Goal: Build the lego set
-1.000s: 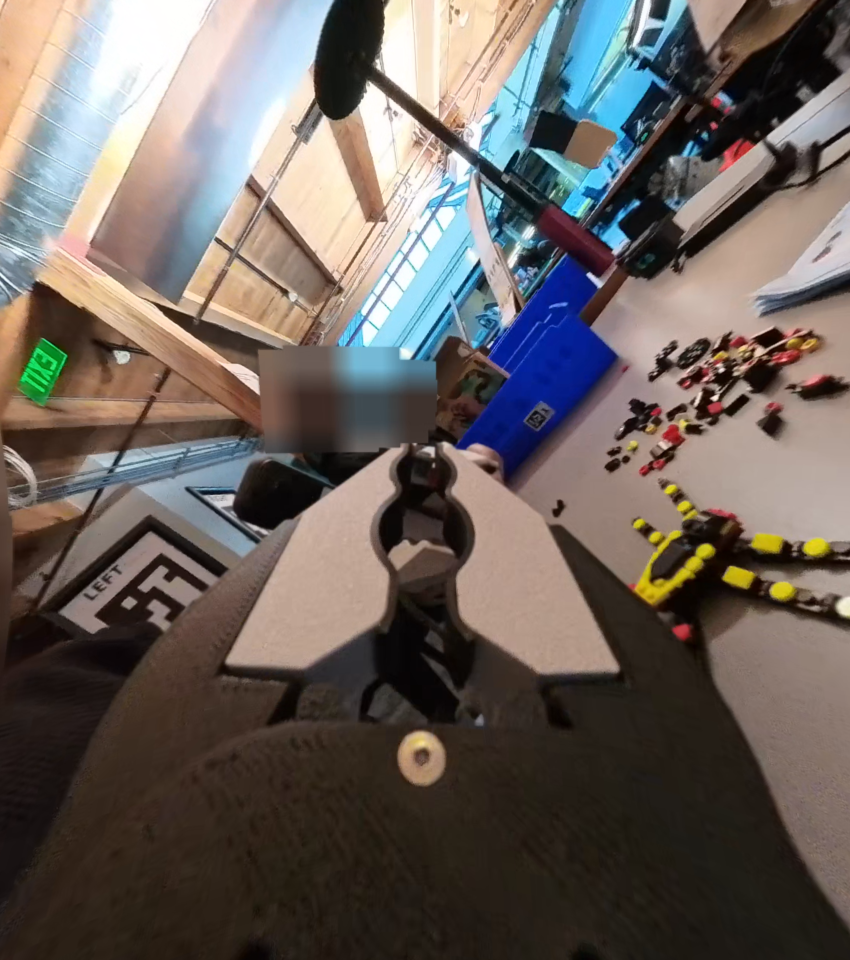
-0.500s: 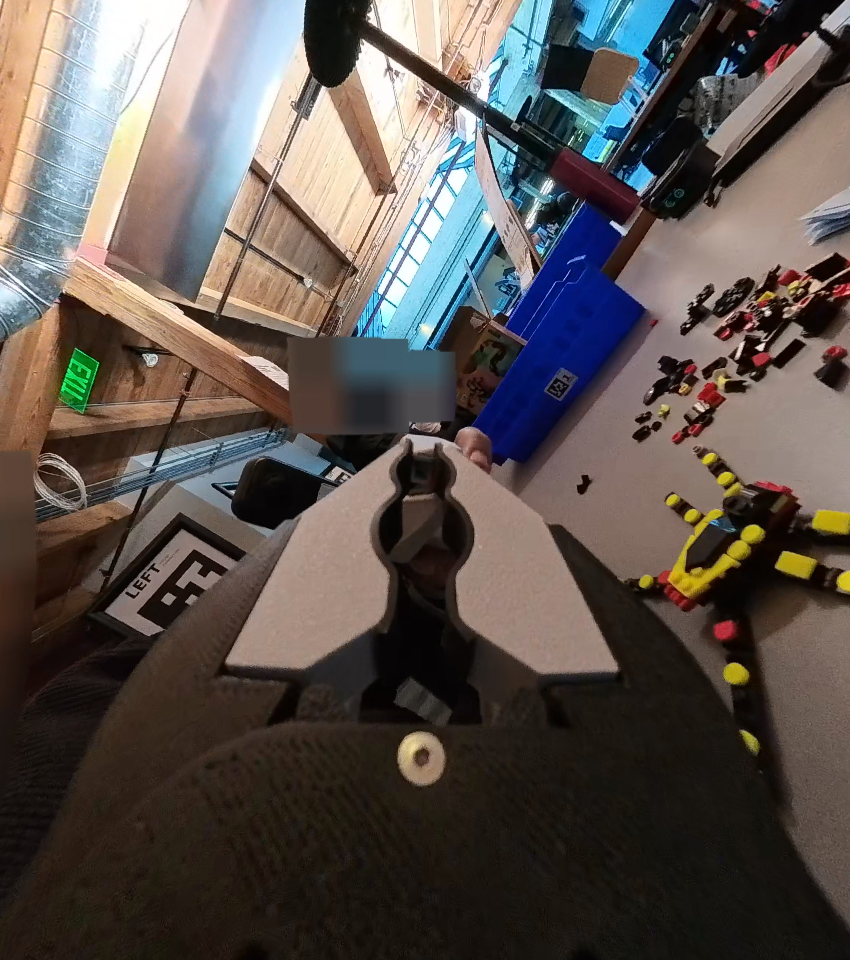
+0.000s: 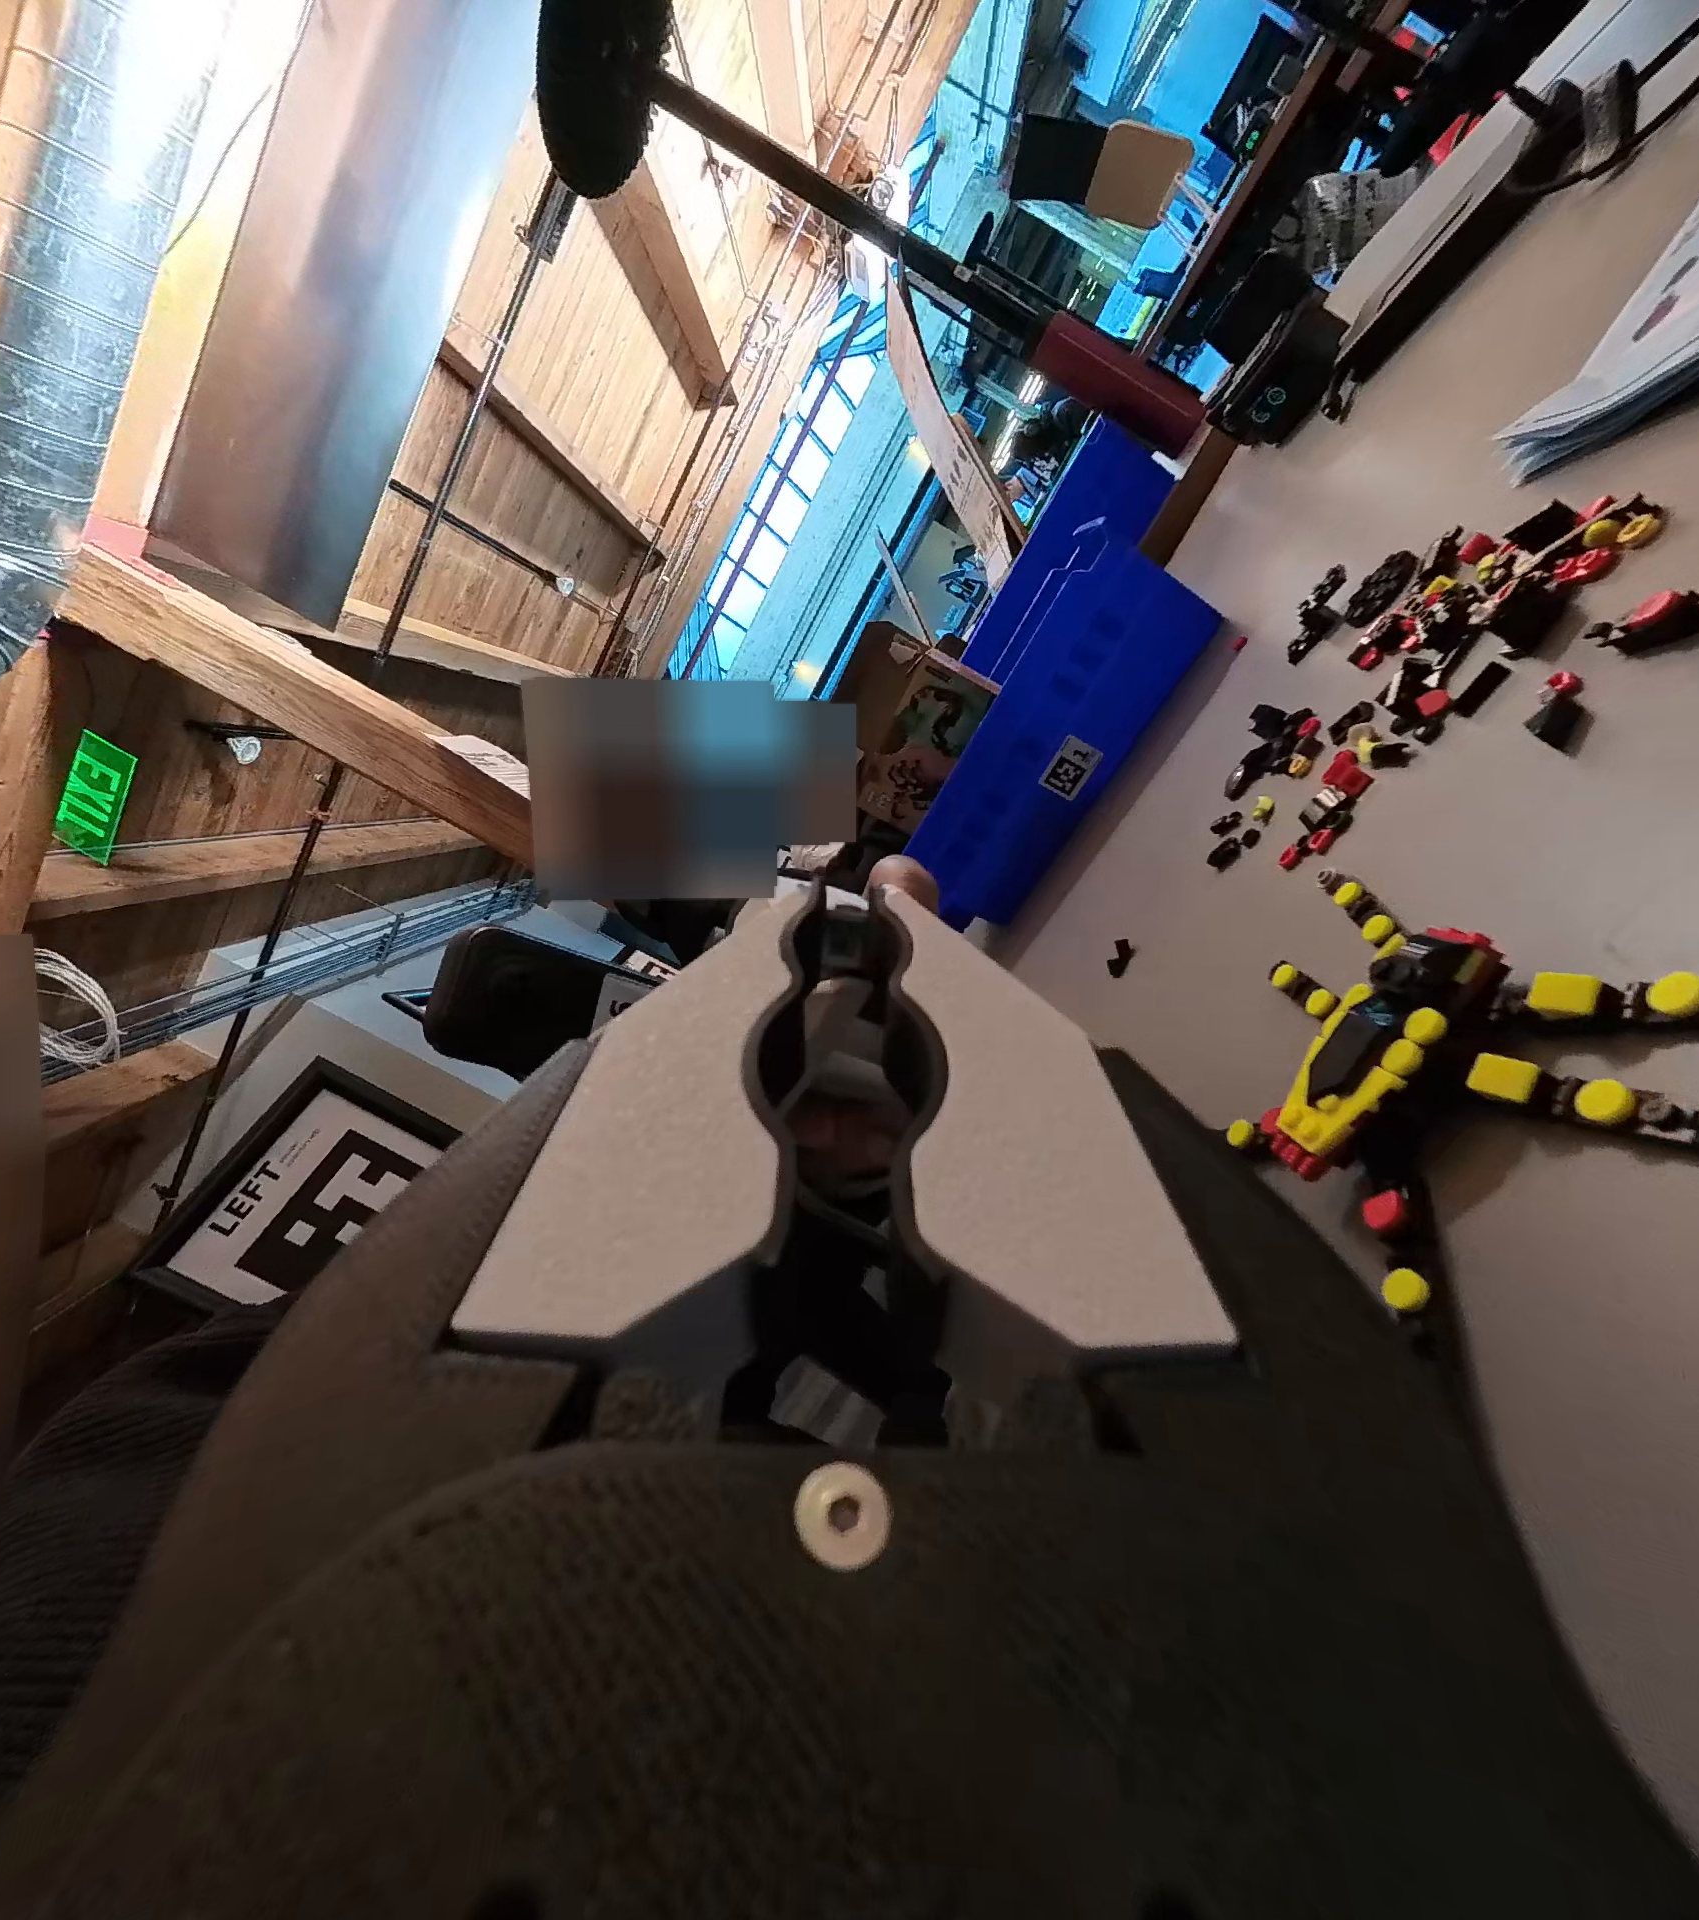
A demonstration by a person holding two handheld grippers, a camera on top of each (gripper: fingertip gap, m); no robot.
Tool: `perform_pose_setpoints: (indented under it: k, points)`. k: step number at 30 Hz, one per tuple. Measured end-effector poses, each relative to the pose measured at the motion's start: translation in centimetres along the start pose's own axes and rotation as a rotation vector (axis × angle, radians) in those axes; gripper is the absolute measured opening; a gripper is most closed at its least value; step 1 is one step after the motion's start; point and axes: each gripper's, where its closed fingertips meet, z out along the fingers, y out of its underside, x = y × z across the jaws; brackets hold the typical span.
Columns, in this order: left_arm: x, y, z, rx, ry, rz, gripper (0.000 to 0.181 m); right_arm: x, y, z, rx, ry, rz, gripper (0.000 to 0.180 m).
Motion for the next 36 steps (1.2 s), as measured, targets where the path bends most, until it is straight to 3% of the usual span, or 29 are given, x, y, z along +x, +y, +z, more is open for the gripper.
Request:
perform_pose_setpoints:
  k: [1, 5, 10, 13, 16, 20, 23, 27, 36]
  points:
    - [0.0, 0.0, 0.0, 0.001, 0.002, -0.001, 0.006, 0.0, 0.0, 0.0, 0.0, -0.001, 0.001, 0.006]
    - [0.1, -0.1, 0.1, 0.002, 0.014, -0.011, 0.006, -0.1, 0.0, -0.2, 0.003, -0.001, -0.013, 0.006]
    - [-0.5, -0.2, 0.3, -0.001, -0.013, -0.07, 0.006, 0.0, -0.7, -0.6, 0.029, 0.019, -0.052, 0.029]
    - [-1.7, 0.5, 0.5, -0.04, -0.052, -0.201, 0.006, -0.2, -1.2, -1.1, 0.028, 0.059, -0.135, 0.041]
    - [-2.5, 1.2, 0.7, -0.054, -0.036, -0.537, 0.006, 0.6, -0.6, -1.6, -0.09, 0.257, -0.511, 0.043]
    - [-2.7, 0.8, 0.8, 0.011, 0.071, -0.99, 0.005, 1.4, -1.9, -2.6, -0.211, 0.683, -1.396, 0.037]
    - [-2.5, 1.2, 0.9, 0.022, 0.099, -1.161, 0.005, 0.0, -0.7, -1.5, -0.255, 0.747, -1.845, 0.029]
    - [-2.1, 1.1, 1.0, 0.037, 0.109, -1.269, 0.005, 0.6, 0.0, -0.5, -0.34, 0.88, -2.066, 0.029]
    - [-0.9, 0.6, 1.1, 0.054, 0.161, -1.368, 0.005, 1.6, 0.1, -0.4, -0.454, 0.97, -2.213, 0.017]
